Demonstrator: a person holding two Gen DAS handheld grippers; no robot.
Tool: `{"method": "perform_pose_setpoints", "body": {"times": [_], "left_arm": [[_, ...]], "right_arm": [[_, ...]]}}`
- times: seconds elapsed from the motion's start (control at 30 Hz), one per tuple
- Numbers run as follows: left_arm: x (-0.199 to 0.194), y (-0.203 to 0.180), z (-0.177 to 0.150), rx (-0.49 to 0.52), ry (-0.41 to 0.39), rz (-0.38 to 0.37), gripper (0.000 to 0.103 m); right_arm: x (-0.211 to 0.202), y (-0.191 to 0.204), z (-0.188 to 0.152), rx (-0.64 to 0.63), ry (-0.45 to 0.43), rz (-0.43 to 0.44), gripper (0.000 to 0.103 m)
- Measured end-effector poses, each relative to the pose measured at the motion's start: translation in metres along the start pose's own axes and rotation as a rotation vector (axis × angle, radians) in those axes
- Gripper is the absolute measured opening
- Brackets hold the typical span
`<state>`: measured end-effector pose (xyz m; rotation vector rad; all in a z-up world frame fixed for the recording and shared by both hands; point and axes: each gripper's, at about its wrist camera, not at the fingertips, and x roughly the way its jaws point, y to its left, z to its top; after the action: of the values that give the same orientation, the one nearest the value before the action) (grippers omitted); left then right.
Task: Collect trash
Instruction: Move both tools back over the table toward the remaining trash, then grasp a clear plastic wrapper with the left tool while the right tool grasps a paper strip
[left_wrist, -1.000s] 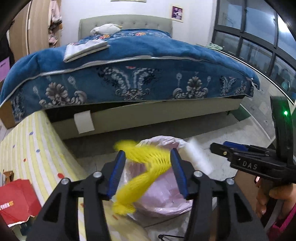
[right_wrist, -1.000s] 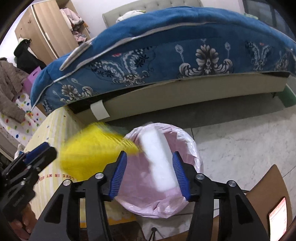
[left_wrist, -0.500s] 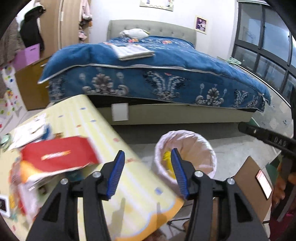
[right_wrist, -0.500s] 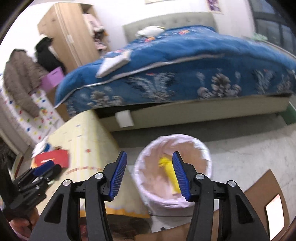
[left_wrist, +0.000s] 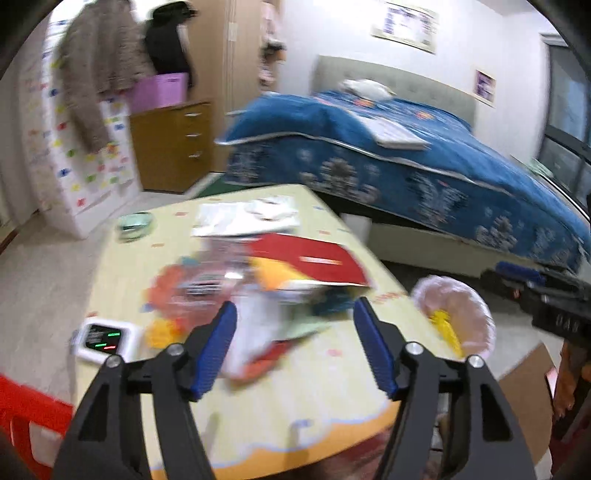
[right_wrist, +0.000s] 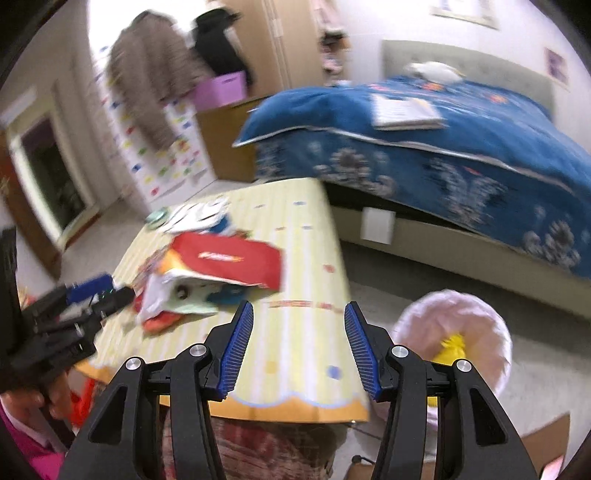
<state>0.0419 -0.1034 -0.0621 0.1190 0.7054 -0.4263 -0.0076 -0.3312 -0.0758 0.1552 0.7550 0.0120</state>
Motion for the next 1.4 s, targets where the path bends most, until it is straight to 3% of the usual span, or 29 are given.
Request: {"method": "perform_pose_setpoints", "body": {"times": [0.2, 0.33, 0.77, 0.8, 0.93, 1.17, 1.4], "left_arm": [[-0.01, 0.06, -0.001, -0.084, -0.032, 0.139, 0.071], [-0.004, 0.092, -0.008, -0.138, -0.023, 0.181, 0.072], [0.028, 0.097, -0.021, -0.158, 0.036, 0.147, 0.072], [0.028, 0.096, -0.021, -0.157, 0.036, 0.144, 0.072], [0.027, 0.094, -0.024, -0.143, 0.038, 0.14, 0.072], [0.024, 0.091, -0.032, -0.123, 0.052, 0.137, 0.072], [0.026, 0.077, -0.038, -0.076, 0.07, 0.108, 0.072]], "right_arm": [[0.044, 0.037, 0.008, -0.11, 0.058, 0.035, 0.056], [0.077, 0.055, 0.009, -0.175, 0.1, 0.028, 0.059], [0.137, 0.072, 0.016, -0.324, 0.144, -0.08, 0.057], [0.137, 0.073, 0.016, -0.337, 0.143, -0.084, 0.055], [0.133, 0.077, 0.017, -0.372, 0.136, -0.095, 0.025], [0.103, 0.069, 0.024, -0.325, 0.064, -0.119, 0.001], [0.073, 0.056, 0.04, -0.214, -0.003, -0.106, 0.0]]}}
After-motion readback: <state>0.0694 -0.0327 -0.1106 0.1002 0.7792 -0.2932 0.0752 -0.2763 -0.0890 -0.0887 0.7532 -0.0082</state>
